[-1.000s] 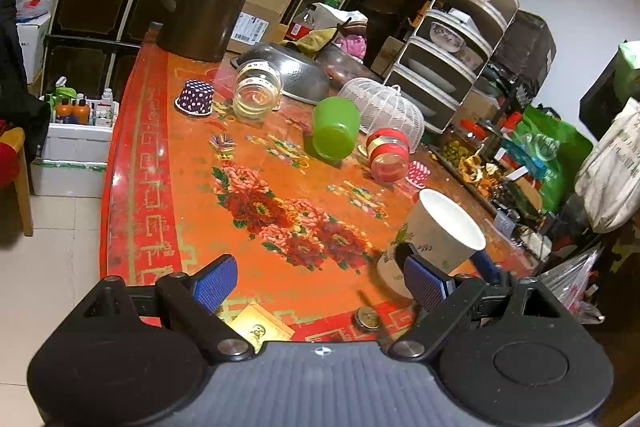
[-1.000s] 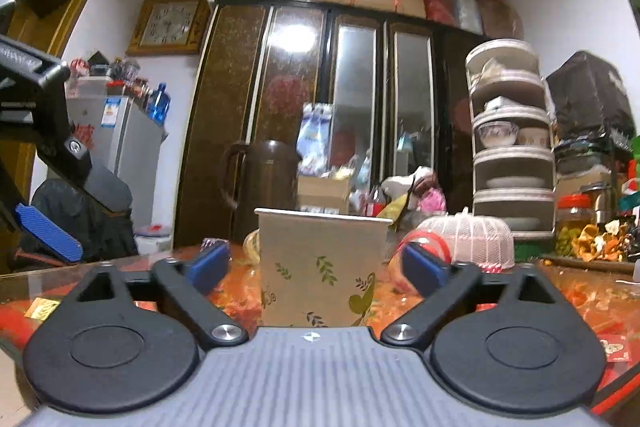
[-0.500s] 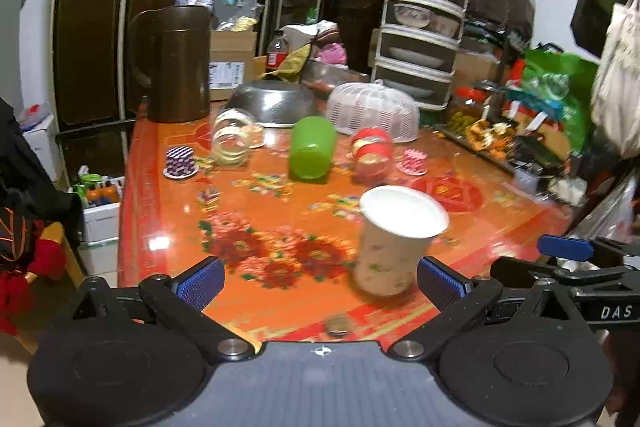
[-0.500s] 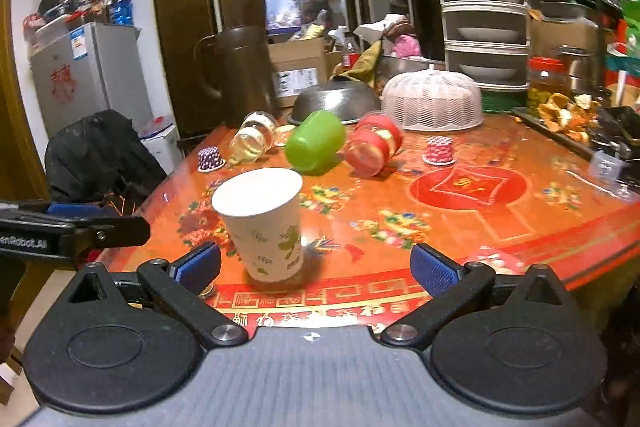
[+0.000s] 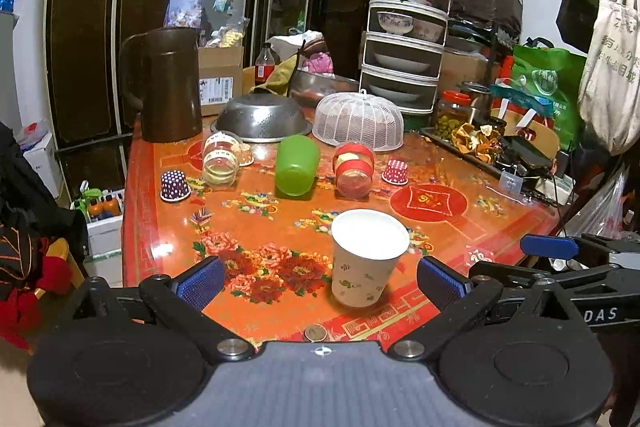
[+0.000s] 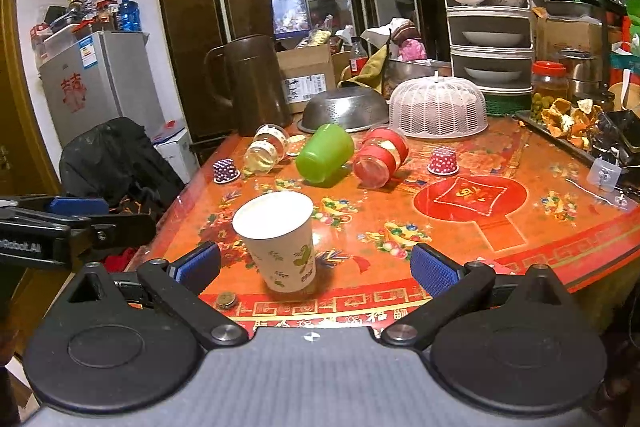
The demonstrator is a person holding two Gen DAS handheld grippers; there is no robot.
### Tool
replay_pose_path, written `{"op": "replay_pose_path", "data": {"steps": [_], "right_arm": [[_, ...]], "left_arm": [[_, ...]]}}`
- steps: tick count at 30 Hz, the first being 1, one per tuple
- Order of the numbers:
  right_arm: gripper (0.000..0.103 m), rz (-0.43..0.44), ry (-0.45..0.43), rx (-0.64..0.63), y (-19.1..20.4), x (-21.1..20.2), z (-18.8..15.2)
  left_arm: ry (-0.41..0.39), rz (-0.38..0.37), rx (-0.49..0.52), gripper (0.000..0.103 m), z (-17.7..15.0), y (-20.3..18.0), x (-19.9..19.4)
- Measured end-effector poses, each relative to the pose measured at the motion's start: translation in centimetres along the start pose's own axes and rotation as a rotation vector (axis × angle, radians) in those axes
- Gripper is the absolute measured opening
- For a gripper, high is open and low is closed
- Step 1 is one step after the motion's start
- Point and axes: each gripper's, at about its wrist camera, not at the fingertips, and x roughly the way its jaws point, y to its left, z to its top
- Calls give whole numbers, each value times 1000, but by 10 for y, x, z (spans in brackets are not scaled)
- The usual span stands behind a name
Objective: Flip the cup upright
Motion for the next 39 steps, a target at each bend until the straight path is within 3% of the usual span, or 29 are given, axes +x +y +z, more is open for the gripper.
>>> {"op": "replay_pose_path", "data": {"steps": [39], "right_arm": [[102,44,-8,-1,2,-3,0]], "left_arm": [[21,14,-16,103,-1,6,4]]}}
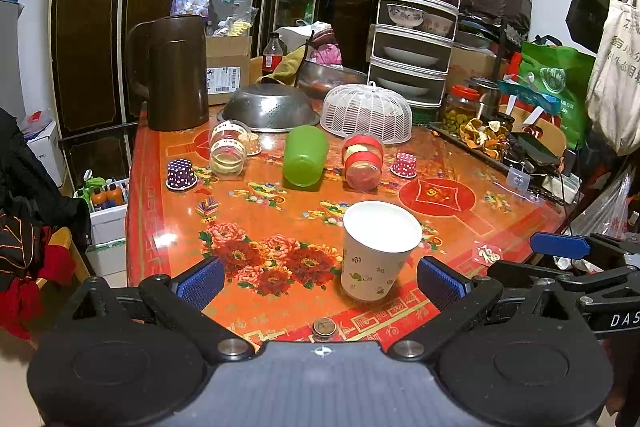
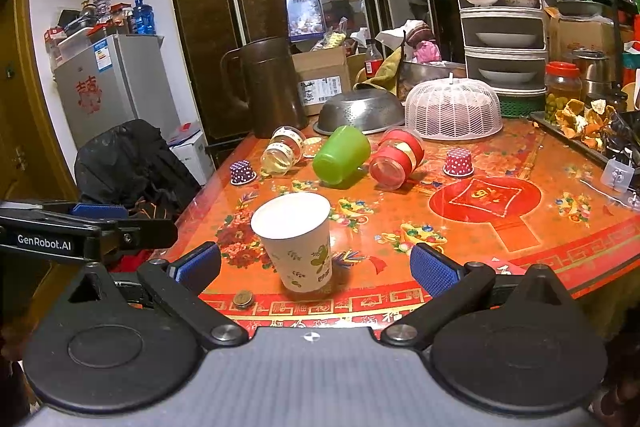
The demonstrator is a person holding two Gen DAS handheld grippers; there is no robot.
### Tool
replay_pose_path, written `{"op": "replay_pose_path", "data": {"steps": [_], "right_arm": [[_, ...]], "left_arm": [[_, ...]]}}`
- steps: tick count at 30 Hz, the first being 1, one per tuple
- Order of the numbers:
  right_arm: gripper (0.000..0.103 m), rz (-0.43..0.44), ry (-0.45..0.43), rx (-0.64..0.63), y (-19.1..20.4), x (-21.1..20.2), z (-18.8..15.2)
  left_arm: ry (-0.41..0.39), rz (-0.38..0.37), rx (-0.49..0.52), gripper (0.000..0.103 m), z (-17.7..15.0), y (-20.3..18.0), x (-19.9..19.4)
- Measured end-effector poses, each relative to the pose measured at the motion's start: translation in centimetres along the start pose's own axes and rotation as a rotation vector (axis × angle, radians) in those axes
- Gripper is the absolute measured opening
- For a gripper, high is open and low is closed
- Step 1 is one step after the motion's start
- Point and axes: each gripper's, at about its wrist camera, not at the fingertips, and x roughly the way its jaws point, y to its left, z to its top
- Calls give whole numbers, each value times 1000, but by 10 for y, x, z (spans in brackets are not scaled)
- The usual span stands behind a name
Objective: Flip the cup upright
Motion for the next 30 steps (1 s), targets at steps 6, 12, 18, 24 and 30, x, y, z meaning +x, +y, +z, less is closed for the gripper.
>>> {"op": "replay_pose_path", "data": {"steps": [6,12,18,24,30], "right_arm": [[102,1,-3,-2,0,-2,0],[102,0,-2,-2,0,-2,0],[102,1,-1,-2,0,-2,1],[102,3,2,-3,2,-1,0],[102,11,-6,5,0,-3,-1]], "left_arm": [[1,0,0,103,0,0,0],[1,-1,-1,103,0,0,0],[3,-2,-1,103,-1,0,1],[6,-2,-1,103,-3,0,1],[15,-1,10,103,-6,-5,4]]}}
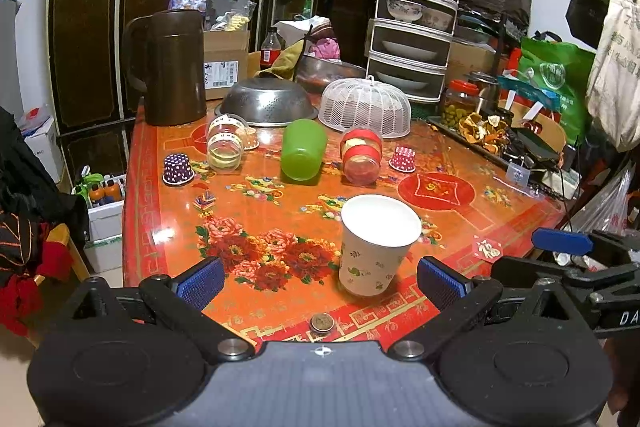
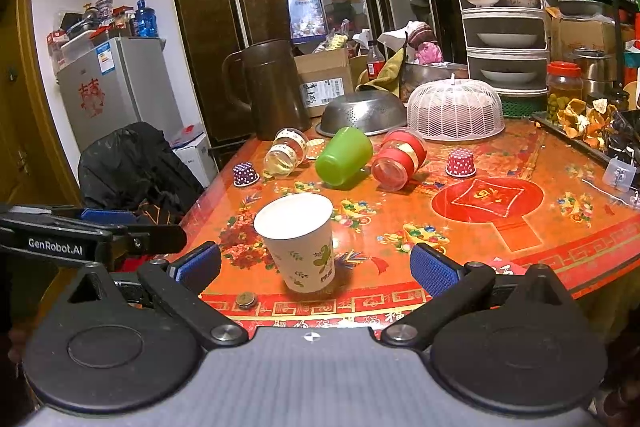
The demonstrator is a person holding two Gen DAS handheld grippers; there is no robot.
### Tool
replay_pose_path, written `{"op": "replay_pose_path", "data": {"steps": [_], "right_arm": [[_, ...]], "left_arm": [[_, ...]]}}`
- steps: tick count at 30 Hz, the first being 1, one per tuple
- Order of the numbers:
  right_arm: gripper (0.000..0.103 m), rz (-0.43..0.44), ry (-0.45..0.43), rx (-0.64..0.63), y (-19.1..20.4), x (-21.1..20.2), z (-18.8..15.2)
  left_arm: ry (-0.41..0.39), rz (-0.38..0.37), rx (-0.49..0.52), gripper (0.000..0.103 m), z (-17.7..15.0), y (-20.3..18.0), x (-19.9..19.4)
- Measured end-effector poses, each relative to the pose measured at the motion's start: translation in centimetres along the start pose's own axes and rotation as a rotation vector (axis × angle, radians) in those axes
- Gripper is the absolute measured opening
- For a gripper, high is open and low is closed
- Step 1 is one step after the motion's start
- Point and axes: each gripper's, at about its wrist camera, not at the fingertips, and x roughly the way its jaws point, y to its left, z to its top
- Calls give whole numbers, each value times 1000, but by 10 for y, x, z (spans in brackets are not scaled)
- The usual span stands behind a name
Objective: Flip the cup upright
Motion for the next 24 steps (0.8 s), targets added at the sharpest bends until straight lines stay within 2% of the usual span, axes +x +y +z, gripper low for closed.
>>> {"op": "replay_pose_path", "data": {"steps": [19,24], "right_arm": [[102,2,7,-8,1,1,1],[102,3,7,-8,1,1,0]], "left_arm": [[9,-11,-1,103,0,0,2],[-17,-11,13,103,0,-1,-1]]}}
